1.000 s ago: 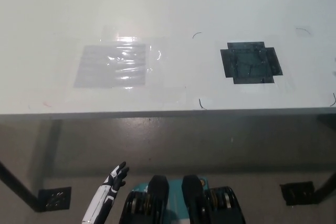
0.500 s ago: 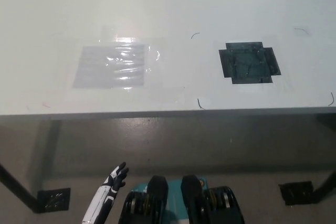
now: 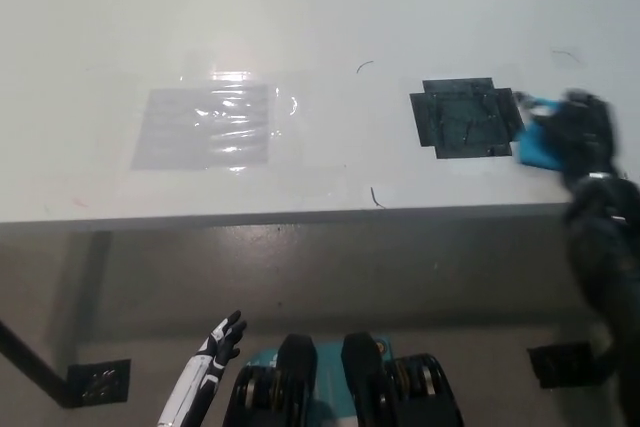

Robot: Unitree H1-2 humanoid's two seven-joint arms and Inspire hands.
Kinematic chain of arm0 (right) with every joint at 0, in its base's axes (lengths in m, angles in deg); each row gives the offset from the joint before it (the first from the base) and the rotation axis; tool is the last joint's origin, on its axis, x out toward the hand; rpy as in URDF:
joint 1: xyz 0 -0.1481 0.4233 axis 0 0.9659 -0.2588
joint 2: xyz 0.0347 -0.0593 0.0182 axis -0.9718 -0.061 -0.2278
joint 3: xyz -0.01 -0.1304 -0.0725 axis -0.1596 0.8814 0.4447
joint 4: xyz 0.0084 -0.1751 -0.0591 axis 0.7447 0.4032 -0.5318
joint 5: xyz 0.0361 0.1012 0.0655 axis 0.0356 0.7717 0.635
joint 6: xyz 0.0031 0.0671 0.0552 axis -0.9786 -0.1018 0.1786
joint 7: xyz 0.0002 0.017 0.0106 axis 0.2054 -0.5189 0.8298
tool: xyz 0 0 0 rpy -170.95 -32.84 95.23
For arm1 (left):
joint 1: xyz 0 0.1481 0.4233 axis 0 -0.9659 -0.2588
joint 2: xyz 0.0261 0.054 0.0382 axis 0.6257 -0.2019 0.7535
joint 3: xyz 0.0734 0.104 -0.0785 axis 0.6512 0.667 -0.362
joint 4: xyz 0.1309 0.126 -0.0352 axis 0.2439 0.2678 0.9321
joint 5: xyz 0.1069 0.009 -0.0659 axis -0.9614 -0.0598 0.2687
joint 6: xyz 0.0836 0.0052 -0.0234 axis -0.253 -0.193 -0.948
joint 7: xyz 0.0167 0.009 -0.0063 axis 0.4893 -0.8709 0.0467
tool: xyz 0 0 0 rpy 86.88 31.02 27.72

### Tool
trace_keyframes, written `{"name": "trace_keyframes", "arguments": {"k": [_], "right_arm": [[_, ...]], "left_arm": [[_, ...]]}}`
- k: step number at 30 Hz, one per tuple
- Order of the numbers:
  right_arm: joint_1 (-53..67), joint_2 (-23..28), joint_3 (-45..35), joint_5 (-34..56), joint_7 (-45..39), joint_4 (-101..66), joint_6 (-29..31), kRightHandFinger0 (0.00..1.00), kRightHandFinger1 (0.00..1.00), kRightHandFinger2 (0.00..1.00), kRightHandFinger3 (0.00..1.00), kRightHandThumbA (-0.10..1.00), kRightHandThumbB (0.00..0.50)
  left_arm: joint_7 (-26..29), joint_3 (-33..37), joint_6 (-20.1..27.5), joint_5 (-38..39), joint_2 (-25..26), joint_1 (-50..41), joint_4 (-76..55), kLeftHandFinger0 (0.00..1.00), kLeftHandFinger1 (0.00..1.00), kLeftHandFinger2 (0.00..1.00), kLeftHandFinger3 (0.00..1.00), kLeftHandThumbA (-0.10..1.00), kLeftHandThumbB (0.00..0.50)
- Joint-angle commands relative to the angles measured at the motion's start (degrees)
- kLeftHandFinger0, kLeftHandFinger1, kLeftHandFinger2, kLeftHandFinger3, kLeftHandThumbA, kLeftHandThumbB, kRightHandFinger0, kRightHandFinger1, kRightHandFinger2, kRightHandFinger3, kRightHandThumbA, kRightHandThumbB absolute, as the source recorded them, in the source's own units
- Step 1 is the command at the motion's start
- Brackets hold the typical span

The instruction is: A soft sponge is kept on the balc marked spot on the table infront of the robot and it uses its right hand fist to press down on it and drrags it across the table in a back and forth manner twice to clean it

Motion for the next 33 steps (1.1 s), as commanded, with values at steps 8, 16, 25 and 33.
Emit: {"name": "trace_keyframes", "arguments": {"k": [8, 16, 25, 33], "right_arm": [[-1.87, -7.11, 3.05, -1.67, 0.91, 1.01, -2.27, 0.00, 0.00, 0.00, 0.00, 1.00, 0.133], [-1.23, -6.73, 3.85, -1.78, 0.33, 1.43, -2.17, 0.00, 0.00, 0.00, 0.00, 1.00, 0.124], [0.61, -3.49, 8.93, -3.41, -6.38, -9.97, 3.27, 1.00, 1.00, 1.00, 1.00, 1.00, 0.308], [2.42, -0.34, 10.70, 4.68, -5.59, -70.96, -15.30, 1.00, 1.00, 1.00, 1.00, 1.00, 0.388]], "left_arm": [[0.08, -0.41, 0.77, 0.35, 0.17, -0.92, -0.98, 1.00, 1.00, 1.00, 1.00, 1.00, 0.442], [0.10, -0.53, 0.78, 0.46, 0.23, -0.87, -0.96, 1.00, 1.00, 1.00, 1.00, 1.00, 0.446], [0.02, -0.41, 1.26, 0.40, 0.26, -1.29, -0.99, 1.00, 1.00, 1.00, 1.00, 1.00, 0.443], [-0.08, -0.38, 0.42, 0.43, 0.31, -0.58, -0.73, 1.00, 1.00, 1.00, 1.00, 1.00, 0.439]]}}
